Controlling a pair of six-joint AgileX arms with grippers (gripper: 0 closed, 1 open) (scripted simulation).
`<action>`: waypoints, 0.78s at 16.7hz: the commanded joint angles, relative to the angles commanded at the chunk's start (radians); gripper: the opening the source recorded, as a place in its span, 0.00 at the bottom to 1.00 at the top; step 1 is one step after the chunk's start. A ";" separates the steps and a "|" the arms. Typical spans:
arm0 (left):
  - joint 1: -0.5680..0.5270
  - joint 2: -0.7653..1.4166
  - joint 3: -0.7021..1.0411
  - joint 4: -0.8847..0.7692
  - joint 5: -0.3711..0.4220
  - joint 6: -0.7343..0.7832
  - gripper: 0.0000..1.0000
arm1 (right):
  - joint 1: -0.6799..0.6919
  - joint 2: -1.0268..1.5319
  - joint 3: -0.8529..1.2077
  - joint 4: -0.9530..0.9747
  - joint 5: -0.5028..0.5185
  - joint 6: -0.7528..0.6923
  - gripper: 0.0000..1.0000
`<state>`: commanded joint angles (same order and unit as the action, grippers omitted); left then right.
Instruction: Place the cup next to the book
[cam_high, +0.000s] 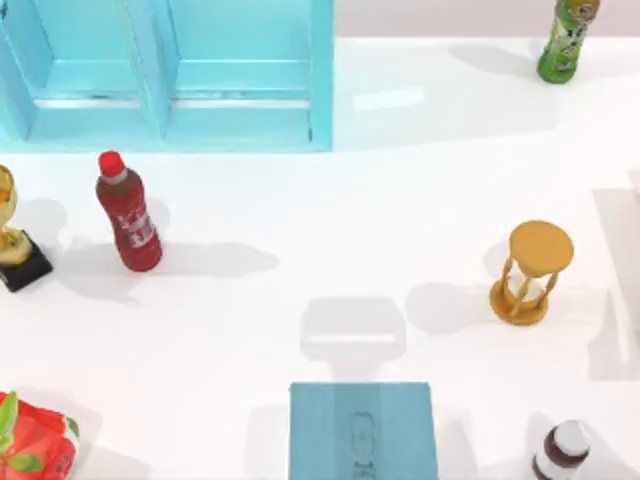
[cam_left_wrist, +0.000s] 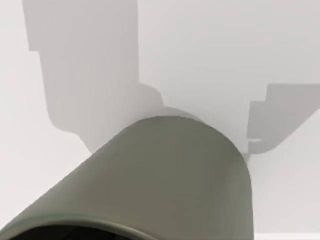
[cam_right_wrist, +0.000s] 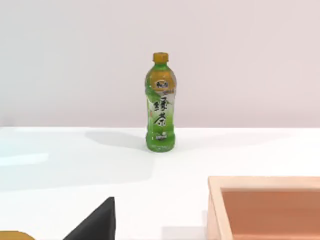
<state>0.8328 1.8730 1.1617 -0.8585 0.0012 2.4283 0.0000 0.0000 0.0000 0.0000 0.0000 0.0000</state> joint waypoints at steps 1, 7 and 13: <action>0.000 0.000 0.000 0.000 0.000 0.000 1.00 | 0.000 0.000 0.000 0.000 0.000 0.000 1.00; 0.000 0.000 0.000 0.000 0.000 0.000 0.70 | 0.000 0.000 0.000 0.000 0.000 0.000 1.00; 0.000 0.000 0.000 0.000 0.000 0.000 0.25 | 0.000 0.000 0.000 0.000 0.000 0.000 1.00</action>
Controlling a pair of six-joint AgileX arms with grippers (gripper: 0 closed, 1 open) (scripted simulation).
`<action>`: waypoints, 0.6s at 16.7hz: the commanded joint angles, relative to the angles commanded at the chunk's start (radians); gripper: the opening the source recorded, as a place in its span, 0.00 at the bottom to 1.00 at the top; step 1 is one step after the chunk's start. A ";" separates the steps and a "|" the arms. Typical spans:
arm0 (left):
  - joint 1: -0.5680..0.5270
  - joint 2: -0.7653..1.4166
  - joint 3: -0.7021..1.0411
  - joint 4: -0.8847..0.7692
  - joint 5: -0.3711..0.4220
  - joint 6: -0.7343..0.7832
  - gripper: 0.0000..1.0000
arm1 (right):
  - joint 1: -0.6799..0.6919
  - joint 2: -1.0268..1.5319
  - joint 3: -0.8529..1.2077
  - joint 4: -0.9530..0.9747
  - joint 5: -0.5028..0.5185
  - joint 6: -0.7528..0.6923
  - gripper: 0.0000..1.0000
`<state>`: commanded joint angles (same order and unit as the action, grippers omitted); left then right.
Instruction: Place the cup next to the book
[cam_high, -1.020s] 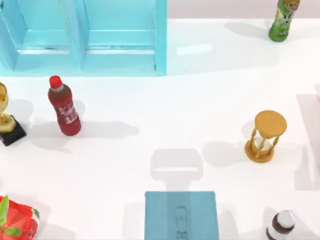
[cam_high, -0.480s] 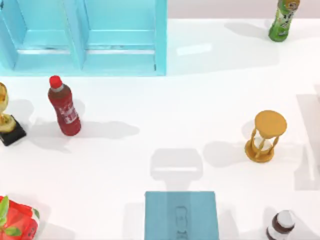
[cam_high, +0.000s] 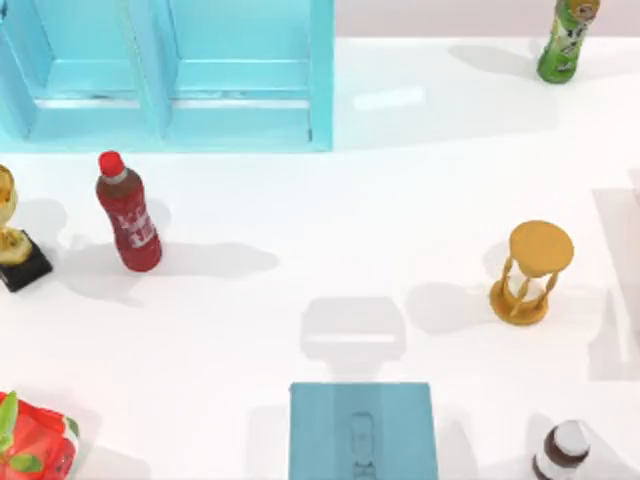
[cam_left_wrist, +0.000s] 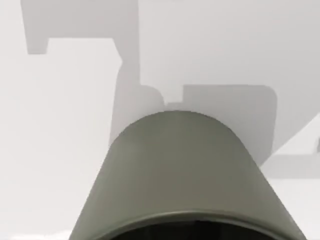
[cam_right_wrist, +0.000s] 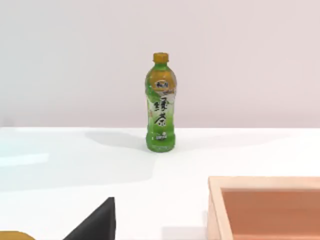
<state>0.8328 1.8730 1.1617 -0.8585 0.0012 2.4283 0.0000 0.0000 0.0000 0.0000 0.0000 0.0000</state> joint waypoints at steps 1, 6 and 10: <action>0.000 0.000 0.000 0.000 0.000 0.000 0.17 | 0.000 0.000 0.000 0.000 0.000 0.000 1.00; 0.000 0.000 0.000 0.000 0.000 0.000 0.00 | 0.000 0.000 0.000 0.000 0.000 0.000 1.00; 0.000 0.000 0.000 0.000 0.000 0.000 0.00 | 0.000 0.000 0.000 0.000 0.000 0.000 1.00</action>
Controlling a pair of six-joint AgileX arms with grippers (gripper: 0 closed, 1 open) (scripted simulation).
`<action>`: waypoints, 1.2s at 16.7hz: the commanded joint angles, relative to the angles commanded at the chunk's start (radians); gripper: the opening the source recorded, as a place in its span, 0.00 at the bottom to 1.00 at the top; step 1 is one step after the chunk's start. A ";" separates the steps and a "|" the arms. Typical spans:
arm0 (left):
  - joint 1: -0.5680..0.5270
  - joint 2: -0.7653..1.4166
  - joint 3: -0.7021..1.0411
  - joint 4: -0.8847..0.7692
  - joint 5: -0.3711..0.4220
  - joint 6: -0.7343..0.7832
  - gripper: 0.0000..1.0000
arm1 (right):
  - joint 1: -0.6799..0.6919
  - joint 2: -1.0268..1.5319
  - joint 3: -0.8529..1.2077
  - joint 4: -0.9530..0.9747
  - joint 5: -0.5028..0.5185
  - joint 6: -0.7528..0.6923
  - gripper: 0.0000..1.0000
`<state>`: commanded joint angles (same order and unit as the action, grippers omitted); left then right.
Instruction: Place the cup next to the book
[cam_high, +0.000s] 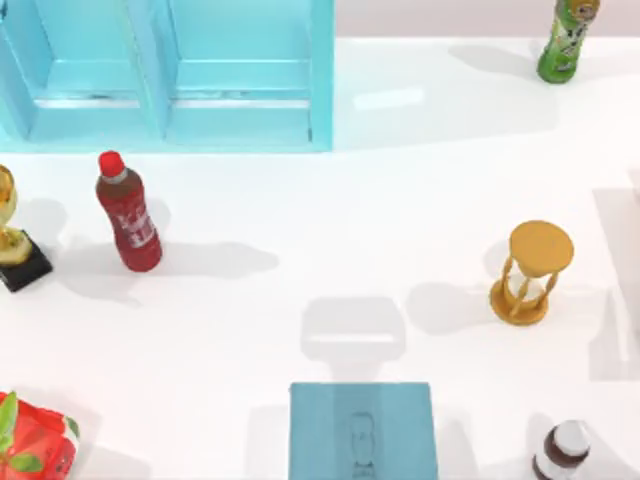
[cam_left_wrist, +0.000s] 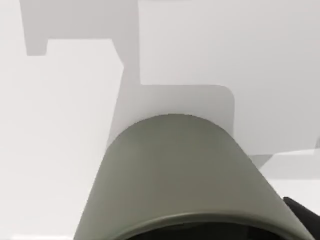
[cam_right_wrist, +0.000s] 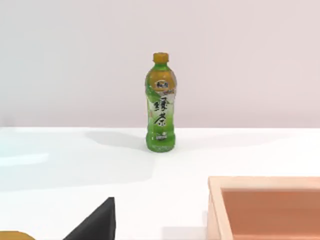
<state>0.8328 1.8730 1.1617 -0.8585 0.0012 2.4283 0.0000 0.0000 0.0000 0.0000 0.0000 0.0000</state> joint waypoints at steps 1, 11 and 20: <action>0.000 0.000 0.000 0.000 0.000 0.000 0.00 | 0.000 0.000 0.000 0.000 0.000 0.000 1.00; -0.003 -0.070 0.122 -0.192 0.000 -0.002 0.00 | 0.000 0.000 0.000 0.000 0.000 0.000 1.00; -0.062 -0.113 0.148 -0.200 0.045 -0.148 0.00 | 0.000 0.000 0.000 0.000 0.000 0.000 1.00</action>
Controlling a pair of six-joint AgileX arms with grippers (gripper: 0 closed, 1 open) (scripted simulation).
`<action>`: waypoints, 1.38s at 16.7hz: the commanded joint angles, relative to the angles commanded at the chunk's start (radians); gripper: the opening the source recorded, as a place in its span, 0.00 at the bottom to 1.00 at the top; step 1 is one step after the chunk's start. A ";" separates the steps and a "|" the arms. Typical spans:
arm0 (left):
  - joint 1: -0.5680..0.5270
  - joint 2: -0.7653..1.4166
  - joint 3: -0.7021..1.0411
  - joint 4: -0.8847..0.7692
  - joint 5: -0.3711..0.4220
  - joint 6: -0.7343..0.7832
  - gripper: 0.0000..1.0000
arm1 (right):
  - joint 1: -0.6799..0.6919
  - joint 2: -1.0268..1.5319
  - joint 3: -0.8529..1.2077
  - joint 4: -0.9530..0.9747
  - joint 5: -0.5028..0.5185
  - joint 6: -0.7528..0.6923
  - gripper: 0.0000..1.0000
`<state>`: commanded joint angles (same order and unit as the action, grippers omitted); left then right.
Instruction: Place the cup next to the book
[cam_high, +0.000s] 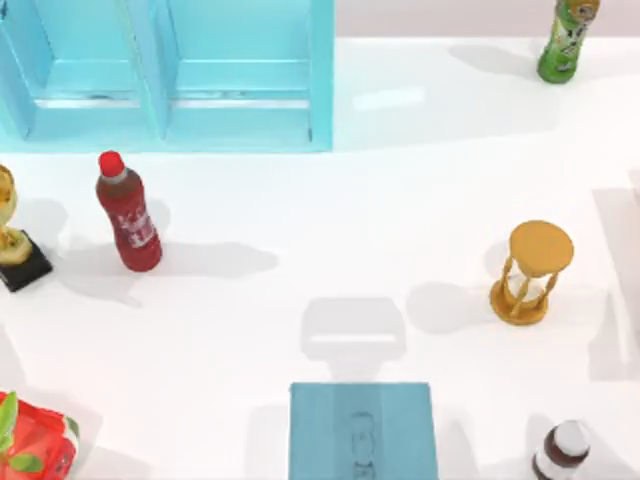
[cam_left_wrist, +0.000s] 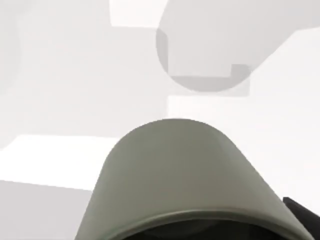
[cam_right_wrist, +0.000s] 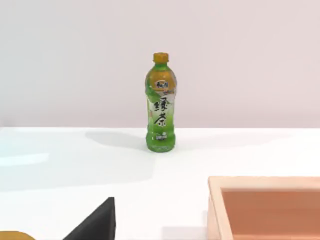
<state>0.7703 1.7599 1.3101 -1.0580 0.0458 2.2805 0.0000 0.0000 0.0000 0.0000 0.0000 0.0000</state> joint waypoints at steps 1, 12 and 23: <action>-0.026 -0.016 0.010 -0.005 0.015 -0.061 0.00 | 0.000 0.000 0.000 0.000 0.000 0.000 1.00; -0.602 -0.224 0.055 -0.091 0.166 -1.322 0.00 | 0.000 0.000 0.000 0.000 0.000 0.000 1.00; -1.407 -0.279 -0.028 -0.155 0.076 -2.774 0.00 | 0.000 0.000 0.000 0.000 0.000 0.000 1.00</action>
<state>-0.6369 1.4806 1.2822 -1.2132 0.1219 -0.4937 0.0000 0.0000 0.0000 0.0000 0.0000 0.0000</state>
